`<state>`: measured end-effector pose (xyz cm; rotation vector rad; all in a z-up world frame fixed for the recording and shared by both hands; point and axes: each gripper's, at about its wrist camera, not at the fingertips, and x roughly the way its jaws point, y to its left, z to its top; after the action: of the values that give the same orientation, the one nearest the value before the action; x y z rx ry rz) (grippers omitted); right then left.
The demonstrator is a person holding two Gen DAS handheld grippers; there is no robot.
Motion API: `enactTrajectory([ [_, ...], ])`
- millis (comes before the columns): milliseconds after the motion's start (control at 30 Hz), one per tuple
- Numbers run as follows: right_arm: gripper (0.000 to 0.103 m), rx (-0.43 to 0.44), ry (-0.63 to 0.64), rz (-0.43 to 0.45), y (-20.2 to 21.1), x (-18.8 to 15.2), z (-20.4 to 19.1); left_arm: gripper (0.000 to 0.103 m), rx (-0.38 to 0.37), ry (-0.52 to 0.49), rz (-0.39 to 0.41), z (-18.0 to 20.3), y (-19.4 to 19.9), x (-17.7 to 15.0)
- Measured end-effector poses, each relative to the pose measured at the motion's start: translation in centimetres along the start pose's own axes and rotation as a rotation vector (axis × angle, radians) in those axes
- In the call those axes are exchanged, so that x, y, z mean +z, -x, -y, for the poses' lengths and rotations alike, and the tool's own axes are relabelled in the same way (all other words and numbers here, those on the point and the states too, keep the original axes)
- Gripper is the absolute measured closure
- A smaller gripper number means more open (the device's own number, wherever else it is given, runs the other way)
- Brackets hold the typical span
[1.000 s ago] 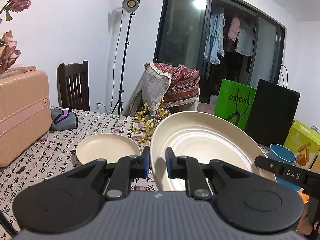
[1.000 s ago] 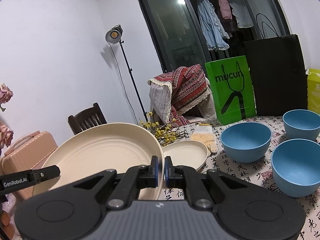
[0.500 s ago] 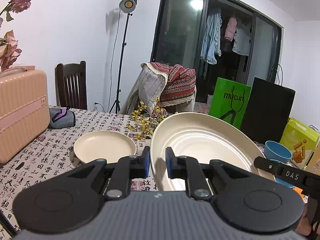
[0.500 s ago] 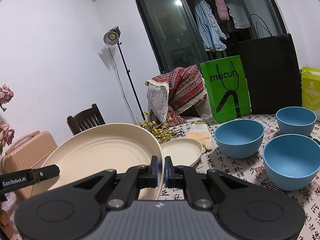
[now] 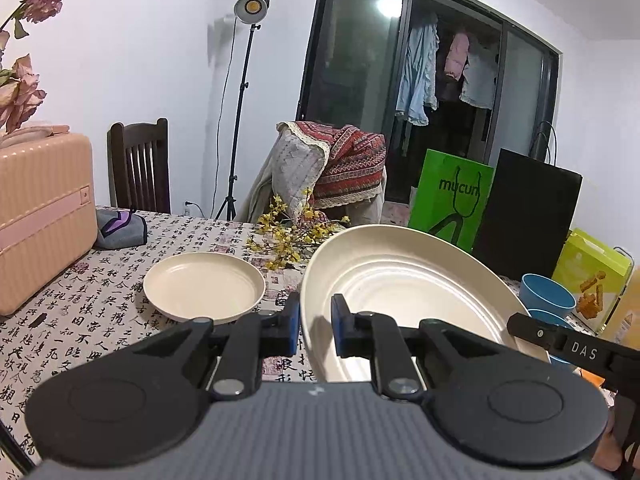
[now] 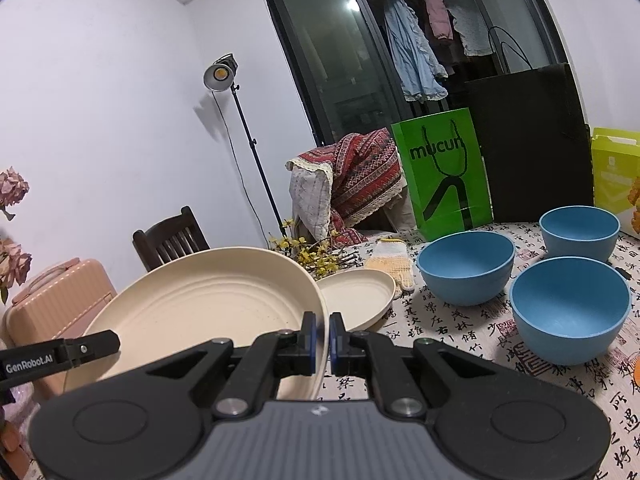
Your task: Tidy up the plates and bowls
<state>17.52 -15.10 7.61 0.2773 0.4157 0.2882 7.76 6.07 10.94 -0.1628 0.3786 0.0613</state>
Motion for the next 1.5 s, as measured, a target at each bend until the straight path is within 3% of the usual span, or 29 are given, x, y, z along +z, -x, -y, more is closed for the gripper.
enactTrajectory([
  [1500, 0.096, -0.040, -0.016, 0.007, 3.4, -1.8, 1.6, 0.087, -0.033, -0.028, -0.016, 1.7, 1.5, -2.1],
])
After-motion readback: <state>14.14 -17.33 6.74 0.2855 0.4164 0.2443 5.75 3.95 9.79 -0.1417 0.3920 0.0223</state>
